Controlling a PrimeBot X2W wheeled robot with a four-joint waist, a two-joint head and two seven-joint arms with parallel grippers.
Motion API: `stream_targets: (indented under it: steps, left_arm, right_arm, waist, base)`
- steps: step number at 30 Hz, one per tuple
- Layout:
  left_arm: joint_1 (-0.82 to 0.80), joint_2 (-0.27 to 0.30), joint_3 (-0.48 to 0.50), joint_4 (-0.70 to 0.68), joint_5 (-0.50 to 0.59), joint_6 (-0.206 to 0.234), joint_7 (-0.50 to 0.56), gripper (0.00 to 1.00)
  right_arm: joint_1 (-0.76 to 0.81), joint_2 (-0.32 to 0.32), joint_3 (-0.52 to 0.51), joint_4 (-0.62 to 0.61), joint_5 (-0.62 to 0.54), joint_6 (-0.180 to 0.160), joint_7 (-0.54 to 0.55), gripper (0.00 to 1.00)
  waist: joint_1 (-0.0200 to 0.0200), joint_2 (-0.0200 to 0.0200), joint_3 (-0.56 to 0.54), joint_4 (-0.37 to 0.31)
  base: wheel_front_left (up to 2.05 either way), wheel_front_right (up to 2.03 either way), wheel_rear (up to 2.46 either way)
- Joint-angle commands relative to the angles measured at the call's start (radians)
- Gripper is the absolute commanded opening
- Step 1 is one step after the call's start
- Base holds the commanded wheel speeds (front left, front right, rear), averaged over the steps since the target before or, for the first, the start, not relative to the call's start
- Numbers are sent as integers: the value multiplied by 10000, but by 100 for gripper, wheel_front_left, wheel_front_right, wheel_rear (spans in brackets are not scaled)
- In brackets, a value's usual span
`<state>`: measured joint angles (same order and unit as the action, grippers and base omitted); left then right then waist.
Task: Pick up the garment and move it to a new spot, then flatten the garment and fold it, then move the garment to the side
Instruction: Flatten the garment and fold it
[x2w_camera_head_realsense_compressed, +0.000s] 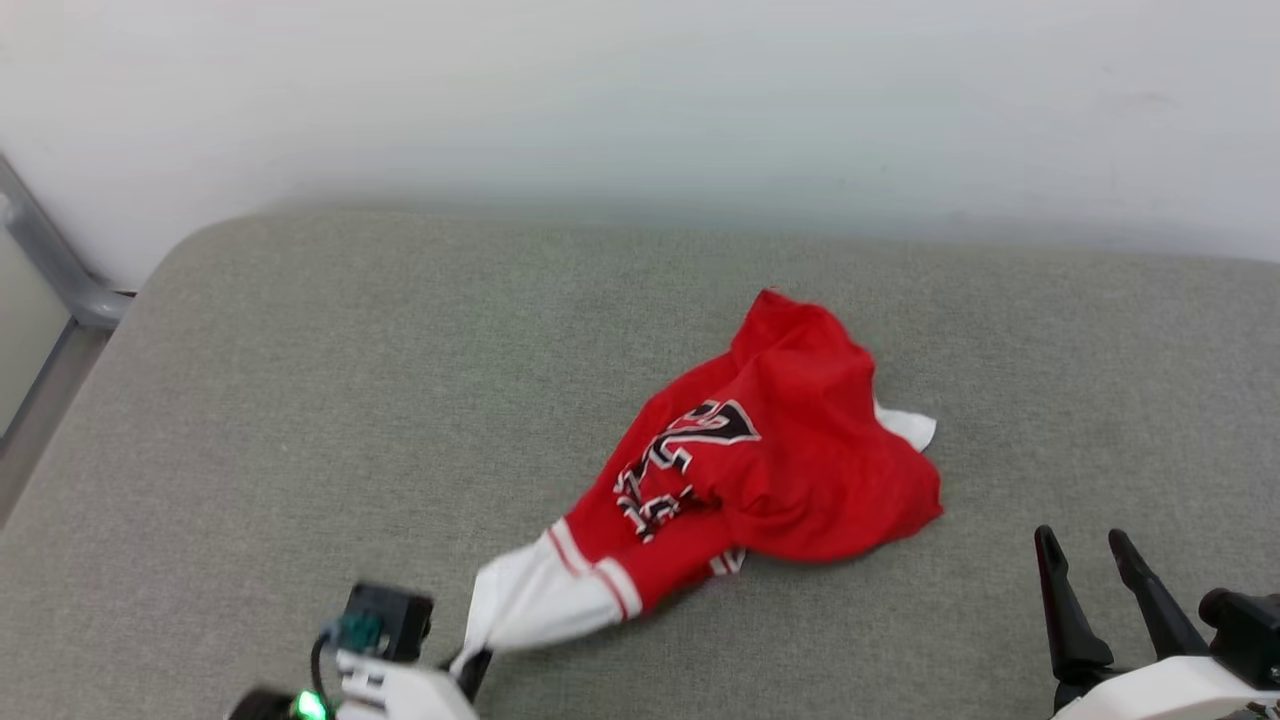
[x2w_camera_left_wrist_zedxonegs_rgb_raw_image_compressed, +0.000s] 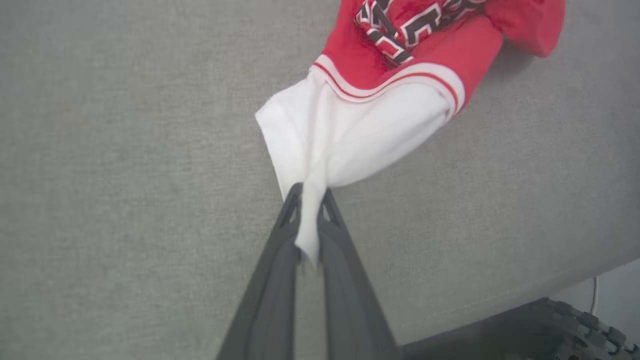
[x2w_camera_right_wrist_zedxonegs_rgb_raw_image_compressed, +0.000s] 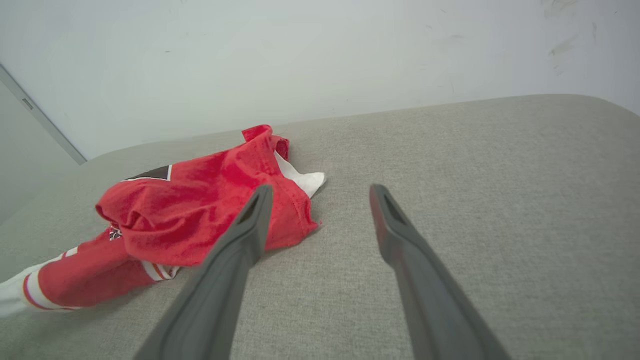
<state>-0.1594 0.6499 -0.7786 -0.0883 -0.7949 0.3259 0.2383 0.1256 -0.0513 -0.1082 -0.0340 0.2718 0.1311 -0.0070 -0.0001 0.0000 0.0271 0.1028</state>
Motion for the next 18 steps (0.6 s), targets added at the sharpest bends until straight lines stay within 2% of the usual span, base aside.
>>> stream_targets:
  steps: [1, 7, 8, 9, 10, 18]
  left_arm:
    - [304, -62, 67, 140, -172, 79, -145, 0]
    - [1306, -684, 155, 1181, -726, -173, -1195, 0]
    - [1330, -848, 160, 1319, -785, -237, -1337, 4]
    - [1340, -963, 158, 1445, -765, -279, -1511, 28]
    - [1275, -1060, 204, 1565, -674, -299, -1750, 98]
    - [705, -1461, 529, 1751, -24, -502, -3530, 100]
  right_arm:
    - [110, 15, -20, -11, 22, -7, 38, 100]
    - [262, 15, 23, -54, 5, -7, 248, 100]
    - [262, 15, 14, -90, -14, -7, 295, 100]
    - [268, 15, -1, -111, -25, -7, 328, 100]
    - [271, 15, -15, -130, -38, -7, 348, 100]
    - [309, 16, -111, -179, -87, -7, 620, 100]
  waist:
    - [1, 0, -88, 36]
    - [1, 0, -316, -16]
    - [1, 0, -330, -36]
    - [1, 0, -343, -50]
    - [1, 0, -352, -64]
    - [1, 0, -442, -130]
  base:
    - [0, 0, 0]
    - [0, 0, 0]
    - [0, 0, 0]
    - [0, 0, 0]
    - [0, 0, 0]
    - [0, 0, 0]
